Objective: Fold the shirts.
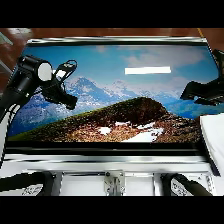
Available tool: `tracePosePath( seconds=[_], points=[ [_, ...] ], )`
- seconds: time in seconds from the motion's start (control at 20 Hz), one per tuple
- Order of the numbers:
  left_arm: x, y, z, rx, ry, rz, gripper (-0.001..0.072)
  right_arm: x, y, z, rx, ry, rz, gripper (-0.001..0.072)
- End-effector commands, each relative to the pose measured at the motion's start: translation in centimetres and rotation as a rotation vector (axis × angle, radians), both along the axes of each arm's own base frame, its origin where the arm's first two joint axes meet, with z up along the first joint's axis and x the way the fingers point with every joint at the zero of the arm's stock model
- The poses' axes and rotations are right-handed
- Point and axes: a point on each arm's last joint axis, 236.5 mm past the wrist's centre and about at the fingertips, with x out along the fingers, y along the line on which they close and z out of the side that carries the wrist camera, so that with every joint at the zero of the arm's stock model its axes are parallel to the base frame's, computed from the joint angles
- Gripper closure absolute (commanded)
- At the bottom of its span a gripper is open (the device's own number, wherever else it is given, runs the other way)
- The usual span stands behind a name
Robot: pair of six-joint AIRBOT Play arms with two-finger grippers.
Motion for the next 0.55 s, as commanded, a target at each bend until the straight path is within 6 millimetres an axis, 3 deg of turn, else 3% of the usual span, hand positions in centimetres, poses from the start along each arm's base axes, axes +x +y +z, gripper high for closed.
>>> tracePosePath(
  seconds=[0.0, 0.5],
  points=[
    [0.09, 0.25, -0.07, 0.009, 0.001, 0.047, -0.0012, -0.11, 0.63, -0.04, 0.009, 0.006, 0.016, 0.0037],
    [0.62, 0.05, 0.0, -0.001, -0.022, 0.045, -0.0012, -0.11, 0.64, -0.04, 0.009, 0.006, 0.016, 0.0037]
  ],
)
